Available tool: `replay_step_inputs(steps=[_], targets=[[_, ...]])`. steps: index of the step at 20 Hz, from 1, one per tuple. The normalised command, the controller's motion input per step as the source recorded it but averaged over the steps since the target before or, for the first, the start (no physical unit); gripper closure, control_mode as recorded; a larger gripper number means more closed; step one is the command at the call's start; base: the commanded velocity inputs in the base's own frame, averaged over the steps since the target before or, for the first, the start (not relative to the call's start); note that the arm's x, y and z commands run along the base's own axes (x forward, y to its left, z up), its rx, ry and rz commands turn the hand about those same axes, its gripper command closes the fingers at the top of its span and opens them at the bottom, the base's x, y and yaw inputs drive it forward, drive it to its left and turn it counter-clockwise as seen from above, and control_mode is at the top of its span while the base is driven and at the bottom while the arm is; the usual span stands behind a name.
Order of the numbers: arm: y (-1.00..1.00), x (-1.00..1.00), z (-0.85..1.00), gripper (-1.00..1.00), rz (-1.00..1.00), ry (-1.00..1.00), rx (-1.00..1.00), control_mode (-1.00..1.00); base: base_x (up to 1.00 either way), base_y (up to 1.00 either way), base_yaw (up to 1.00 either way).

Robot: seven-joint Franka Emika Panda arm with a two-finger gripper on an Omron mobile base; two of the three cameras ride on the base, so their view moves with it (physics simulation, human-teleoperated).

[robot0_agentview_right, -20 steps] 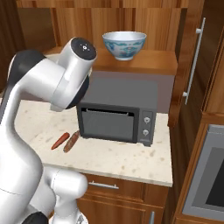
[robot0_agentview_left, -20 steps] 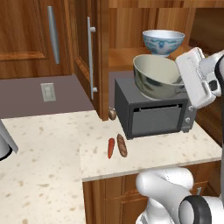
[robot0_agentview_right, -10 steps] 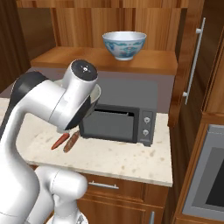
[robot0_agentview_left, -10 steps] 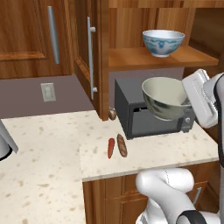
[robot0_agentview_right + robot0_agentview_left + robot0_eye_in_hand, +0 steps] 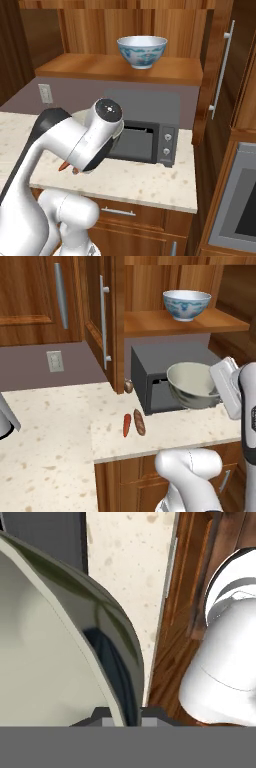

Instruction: Pick both bowls and place them on the counter. Then place the carrot in one bowl and place the baguette in the other bowl.

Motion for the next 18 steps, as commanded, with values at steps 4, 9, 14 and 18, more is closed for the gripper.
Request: replay_step_inputs(steps=[4,9,14,18], targets=[[-0.13,0.24,-0.67,1.00,0.00,0.07,0.00,-1.00,0.00,0.00,0.00],[-0.16,0.40,-0.58,1.00,0.00,0.06,0.00,-1.00,0.00,0.00,0.00],[-0.20,0.41,-0.53,1.00,0.00,0.02,0.00,-1.00,0.00,0.00,0.00],[-0.16,0.22,-0.68,1.00,0.05,0.08,0.00,-1.00,0.00,0.00,0.00]])
